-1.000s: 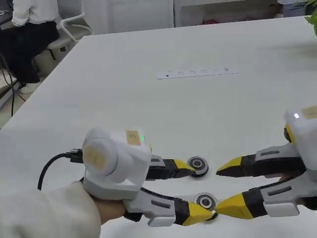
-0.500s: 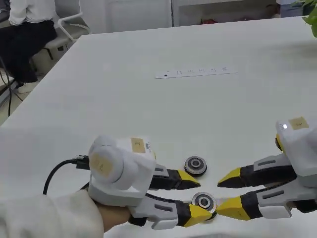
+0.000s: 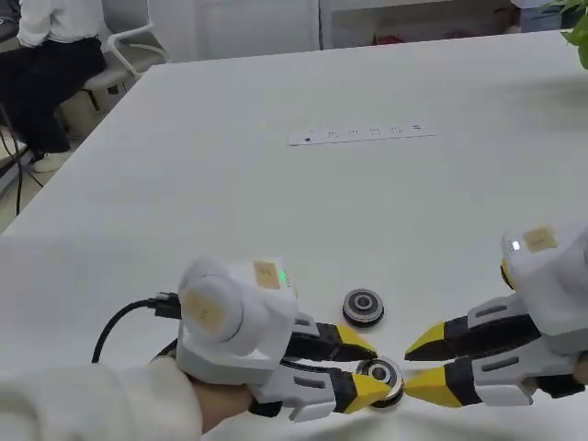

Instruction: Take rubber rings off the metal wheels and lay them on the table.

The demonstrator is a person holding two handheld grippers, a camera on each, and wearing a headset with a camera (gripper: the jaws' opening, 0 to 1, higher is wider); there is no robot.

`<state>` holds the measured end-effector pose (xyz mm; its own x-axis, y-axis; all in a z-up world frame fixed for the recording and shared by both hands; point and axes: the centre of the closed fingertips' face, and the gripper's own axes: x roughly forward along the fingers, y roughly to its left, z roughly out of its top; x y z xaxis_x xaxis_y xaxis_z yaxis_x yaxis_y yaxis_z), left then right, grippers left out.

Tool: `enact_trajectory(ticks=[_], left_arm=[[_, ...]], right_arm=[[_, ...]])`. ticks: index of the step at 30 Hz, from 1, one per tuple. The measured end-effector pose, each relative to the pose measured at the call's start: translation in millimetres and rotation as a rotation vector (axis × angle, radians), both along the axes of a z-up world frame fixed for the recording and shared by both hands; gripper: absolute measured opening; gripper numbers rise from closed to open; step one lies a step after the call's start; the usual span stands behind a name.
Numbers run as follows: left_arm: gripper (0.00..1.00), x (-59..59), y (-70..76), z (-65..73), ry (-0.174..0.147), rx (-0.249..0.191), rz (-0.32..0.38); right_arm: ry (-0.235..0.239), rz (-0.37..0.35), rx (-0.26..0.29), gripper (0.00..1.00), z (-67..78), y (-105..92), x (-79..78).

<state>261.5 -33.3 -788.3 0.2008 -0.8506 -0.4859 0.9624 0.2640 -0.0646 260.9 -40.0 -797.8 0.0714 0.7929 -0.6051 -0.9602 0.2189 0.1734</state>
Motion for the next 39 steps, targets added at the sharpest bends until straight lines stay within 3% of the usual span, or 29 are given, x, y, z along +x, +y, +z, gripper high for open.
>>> enact_trajectory(ticks=[2, 7, 13, 21, 32, 39], left_arm=[[0.2, 0.4, 2.7, -5.7, 0.013, 0.023, 0.011], [0.17, 4.2, -1.5, -5.3, -0.072, 0.025, -0.021], [0.17, 4.0, -0.9, -5.5, -0.065, 0.011, -0.017], [0.15, 1.1, -0.6, -5.2, -0.099, 0.012, -0.044], [0.15, 1.5, 0.7, -4.3, -0.103, 0.006, -0.037], [0.14, 1.5, 1.5, -4.2, -0.103, 0.002, -0.035]], right_arm=[[-0.001, 0.002, -0.005, 0.16, -1.5, -0.3, -0.1], [-0.001, 0.006, -0.005, 0.16, -2.7, 0.9, 0.1], [-0.005, 0.018, -0.011, 0.15, -4.5, 3.0, -1.7], [-0.002, 0.021, -0.022, 0.14, -8.8, 4.4, -2.9], [0.0, 0.0, -0.042, 0.03, -10.8, 2.1, 0.3], [0.061, -0.061, -0.034, 0.0, -10.5, 0.4, 4.1]])
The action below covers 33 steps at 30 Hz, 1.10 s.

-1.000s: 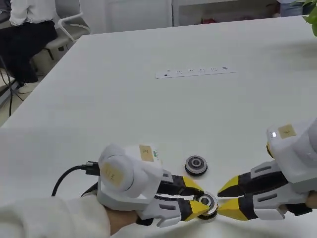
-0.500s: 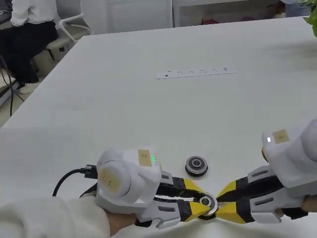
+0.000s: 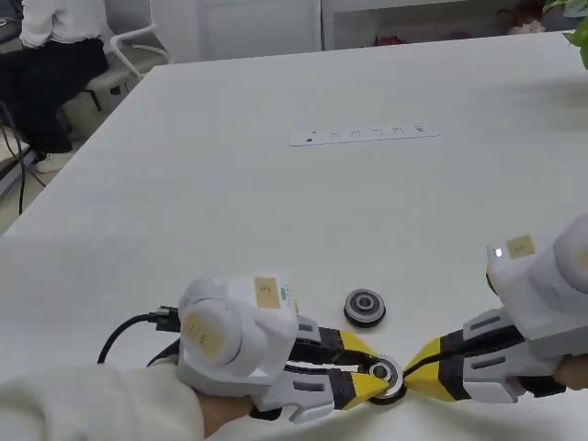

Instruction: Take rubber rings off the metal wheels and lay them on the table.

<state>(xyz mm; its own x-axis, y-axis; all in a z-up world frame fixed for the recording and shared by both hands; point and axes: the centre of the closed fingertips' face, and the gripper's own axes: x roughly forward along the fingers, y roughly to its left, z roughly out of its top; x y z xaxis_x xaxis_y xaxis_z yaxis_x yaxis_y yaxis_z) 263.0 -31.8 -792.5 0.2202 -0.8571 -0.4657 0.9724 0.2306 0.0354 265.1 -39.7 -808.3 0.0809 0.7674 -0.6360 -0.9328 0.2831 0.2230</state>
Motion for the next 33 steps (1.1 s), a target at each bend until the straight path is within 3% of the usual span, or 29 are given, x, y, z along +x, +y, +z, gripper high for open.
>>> enact_trajectory(ticks=[8, 10, 15, 33], left_arm=[[0.14, 1.1, 0.9, 0.5, -0.001, -0.004, 0.008], [0.14, 1.0, 0.8, 0.7, -0.002, -0.004, 0.008], [0.14, 1.3, 1.0, 0.8, -0.007, -0.002, 0.005], [0.14, 1.4, 1.8, 0.7, -0.024, -0.001, -0.001]], right_arm=[[0.122, -0.119, 0.047, 0.0, 3.6, -2.3, 6.9], [0.196, -0.173, 0.06, 0.0, 3.8, -1.6, 5.6], [0.246, -0.213, 0.11, 0.0, 9.1, -1.3, 9.3], [0.242, -0.213, 0.13, 0.0, 16.8, 9.1, 2.7]])
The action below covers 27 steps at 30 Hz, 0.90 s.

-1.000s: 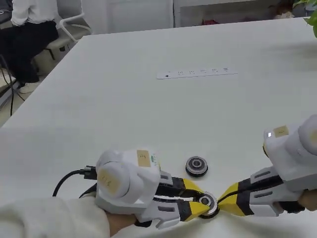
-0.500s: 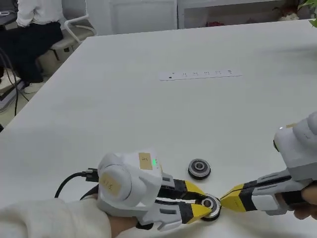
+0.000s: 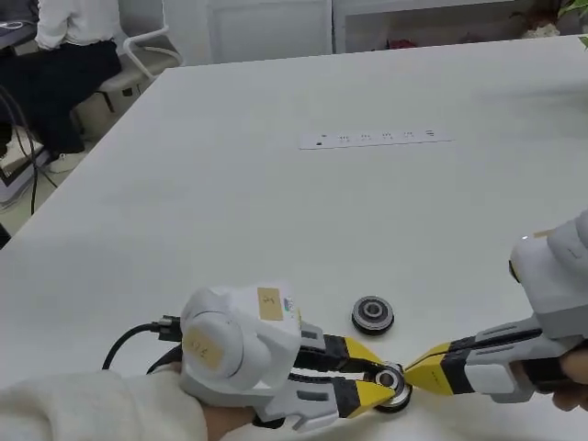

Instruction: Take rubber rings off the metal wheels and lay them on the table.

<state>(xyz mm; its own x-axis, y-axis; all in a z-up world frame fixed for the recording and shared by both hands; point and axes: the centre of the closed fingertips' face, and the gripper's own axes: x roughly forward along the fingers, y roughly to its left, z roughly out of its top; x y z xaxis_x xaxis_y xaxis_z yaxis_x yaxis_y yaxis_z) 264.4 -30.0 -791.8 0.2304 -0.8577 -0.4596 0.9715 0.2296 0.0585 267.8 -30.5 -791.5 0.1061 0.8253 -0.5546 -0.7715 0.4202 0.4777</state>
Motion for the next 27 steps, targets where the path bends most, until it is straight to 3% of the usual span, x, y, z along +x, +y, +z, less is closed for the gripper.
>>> enact_trajectory(ticks=[16, 19, 22, 27], left_arm=[[0.14, 0.0, -0.3, 0.1, -0.001, 0.001, 0.001], [0.14, 0.3, -0.3, 0.0, 0.0, 0.002, 0.003], [0.14, 0.2, -0.7, 0.1, 0.001, 0.005, 0.004], [0.14, 0.6, -0.7, 0.4, 0.024, 0.015, 0.014]], right_arm=[[-0.001, 0.017, 0.028, 0.0, 5.2, 4.3, -3.2], [0.008, 0.011, 0.1, 0.0, 17.6, 11.7, -2.8], [-0.012, 0.001, 0.085, 0.0, 19.1, 6.6, 2.4], [0.005, -0.015, 0.072, 0.0, 13.9, 2.4, 2.8]])
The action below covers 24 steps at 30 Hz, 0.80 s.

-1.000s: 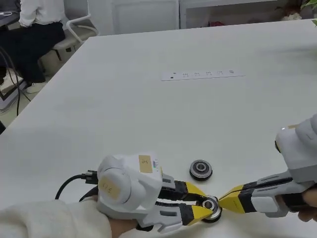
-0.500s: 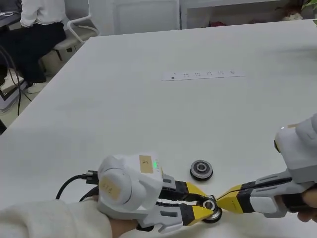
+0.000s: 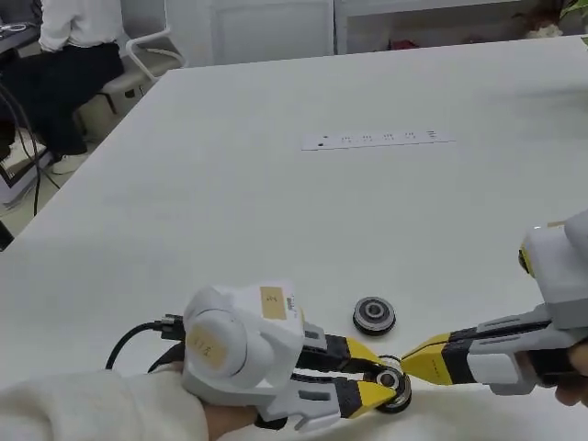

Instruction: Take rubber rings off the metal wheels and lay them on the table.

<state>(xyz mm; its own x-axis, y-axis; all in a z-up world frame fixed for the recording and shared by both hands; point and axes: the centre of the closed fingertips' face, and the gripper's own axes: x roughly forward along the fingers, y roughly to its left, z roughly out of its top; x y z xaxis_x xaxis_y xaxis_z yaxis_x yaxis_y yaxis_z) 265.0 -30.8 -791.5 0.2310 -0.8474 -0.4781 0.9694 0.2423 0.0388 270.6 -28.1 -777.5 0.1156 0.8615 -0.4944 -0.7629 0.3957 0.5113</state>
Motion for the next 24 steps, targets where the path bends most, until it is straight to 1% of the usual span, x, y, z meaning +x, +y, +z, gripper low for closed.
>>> enact_trajectory(ticks=[1, 2, 4, 6, 7, 9, 10, 11, 12, 13, 16, 20, 22, 24], left_arm=[[0.14, 0.6, -0.2, 0.4, 0.022, 0.006, 0.015], [0.14, 1.0, -0.5, 1.2, 0.019, 0.01, 0.011], [0.15, 0.2, 1.4, 2.1, 0.027, 0.021, 0.008], [0.15, -0.8, 2.6, 8.7, 0.041, -0.001, 0.008], [0.15, -0.7, 2.6, 13.8, 0.064, -0.027, 0.019], [0.17, 0.0, 4.0, 18.4, 0.074, -0.034, 0.024], [0.19, -0.5, 4.1, 22.8, 0.085, -0.043, 0.032], [0.21, -1.3, 3.8, 26.3, 0.089, -0.052, 0.032], [0.25, -3.0, 2.2, 33.4, 0.084, -0.073, 0.027], [0.27, -3.8, 2.1, 36.8, 0.078, -0.077, 0.025], [0.32, -5.0, 2.7, 45.9, 0.053, -0.074, 0.02], [0.36, -6.8, 3.6, 56.2, 0.027, -0.078, 0.008], [0.38, -8.8, 3.3, 61.3, 0.008, -0.074, -0.008], [0.43, -13.0, 2.9, 62.8, 0.014, -0.065, -0.03]], right_arm=[[0.0, 0.001, 0.0, 0.0, 0.0, 0.6, -0.1], [0.0, 0.003, 0.001, 0.0, 0.2, 0.9, -0.4], [0.0, 0.004, 0.0, 0.0, 0.4, 1.2, -0.6], [0.004, 0.003, -0.001, 0.0, 0.5, 0.7, -1.0], [0.013, -0.001, 0.004, 0.0, 1.4, 0.3, -0.7], [0.019, -0.008, 0.015, 0.0, 3.6, 0.0, 0.6], [0.017, -0.012, 0.018, 0.0, 5.1, -0.4, 1.7], [0.015, -0.015, 0.021, 0.0, 6.2, -0.8, 2.5], [0.013, -0.02, 0.027, 0.0, 8.0, -1.5, 3.7], [0.014, -0.024, 0.03, 0.0, 9.0, -1.9, 4.4], [0.016, -0.037, 0.044, 0.0, 13.0, -3.2, 6.3], [0.01, -0.052, 0.058, 0.0, 18.5, -4.5, 9.1], [0.008, -0.062, 0.07, 0.0, 22.1, -5.0, 10.6], [0.007, -0.068, 0.076, 0.0, 24.0, -5.3, 11.6]])
